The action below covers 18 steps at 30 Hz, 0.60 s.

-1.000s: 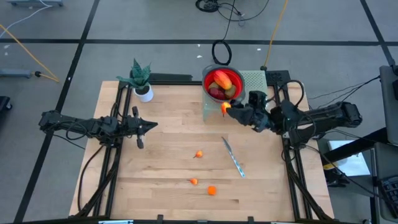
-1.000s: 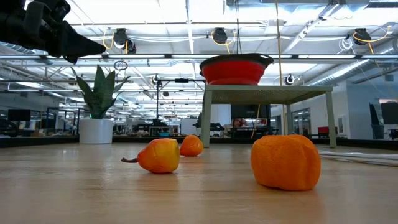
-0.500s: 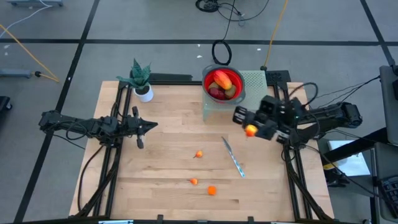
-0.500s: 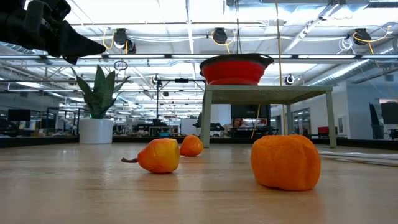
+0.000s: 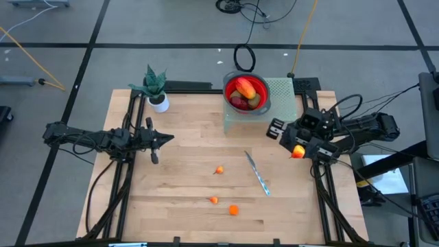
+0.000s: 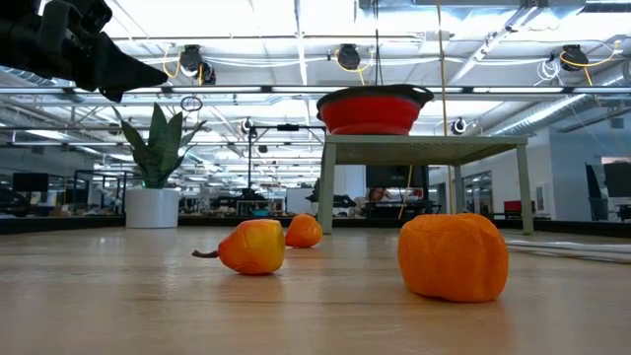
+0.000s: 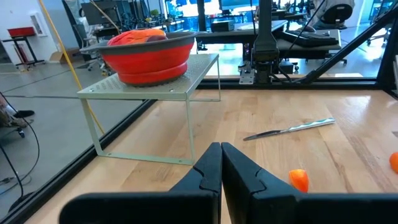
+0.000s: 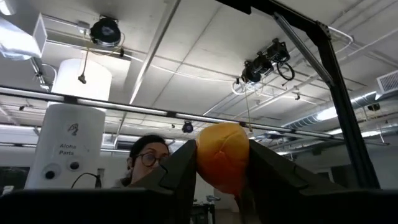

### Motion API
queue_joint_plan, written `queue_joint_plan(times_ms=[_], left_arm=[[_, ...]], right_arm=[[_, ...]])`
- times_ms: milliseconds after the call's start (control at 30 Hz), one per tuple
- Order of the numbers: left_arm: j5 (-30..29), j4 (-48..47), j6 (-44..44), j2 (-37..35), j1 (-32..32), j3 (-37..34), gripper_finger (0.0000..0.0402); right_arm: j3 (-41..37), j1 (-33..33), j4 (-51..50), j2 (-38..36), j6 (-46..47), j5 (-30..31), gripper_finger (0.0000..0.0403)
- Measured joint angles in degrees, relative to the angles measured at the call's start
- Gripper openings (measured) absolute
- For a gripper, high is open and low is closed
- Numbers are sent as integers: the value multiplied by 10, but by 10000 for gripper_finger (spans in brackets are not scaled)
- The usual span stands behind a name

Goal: Pick & Place Fruit
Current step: Put the yellow orange peach into the red basket on the shelf

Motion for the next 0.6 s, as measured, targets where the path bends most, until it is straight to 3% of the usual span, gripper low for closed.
queue_joint_plan(times_ms=[100, 400, 600], left_arm=[[0, 0, 0, 0, 0, 0, 10], [0, 0, 2, 0, 0, 0, 10], [0, 0, 2, 0, 0, 0, 10]], right_arm=[[0, 0, -24, 0, 0, -3, 121], [0, 5, -193, 0, -41, -121, 121], [0, 4, -364, 0, -97, -117, 121]])
